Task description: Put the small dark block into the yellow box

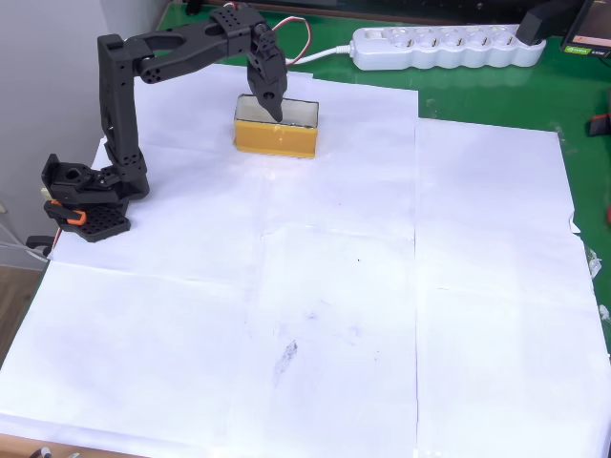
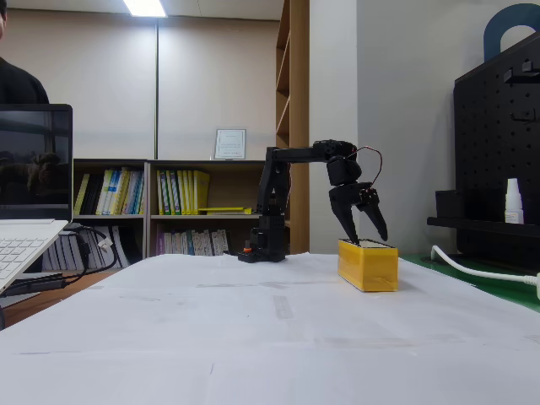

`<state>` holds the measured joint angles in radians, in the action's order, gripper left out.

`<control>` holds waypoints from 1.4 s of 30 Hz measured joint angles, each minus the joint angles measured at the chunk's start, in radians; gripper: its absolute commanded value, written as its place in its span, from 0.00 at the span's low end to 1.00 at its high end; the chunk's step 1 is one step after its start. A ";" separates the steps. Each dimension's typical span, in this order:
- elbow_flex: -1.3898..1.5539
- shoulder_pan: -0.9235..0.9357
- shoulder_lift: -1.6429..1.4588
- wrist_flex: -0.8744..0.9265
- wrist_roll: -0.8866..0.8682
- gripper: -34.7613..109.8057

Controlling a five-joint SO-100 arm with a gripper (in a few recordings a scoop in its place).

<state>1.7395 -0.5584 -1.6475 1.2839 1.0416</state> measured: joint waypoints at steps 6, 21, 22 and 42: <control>0.000 0.044 0.156 -0.012 0.000 0.44; -0.752 0.342 1.031 -0.104 0.370 0.31; -0.824 0.357 1.091 -0.109 0.399 0.27; -1.647 0.515 1.744 0.018 0.385 0.24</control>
<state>0.0920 -0.0430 0.0966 1.3023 1.4266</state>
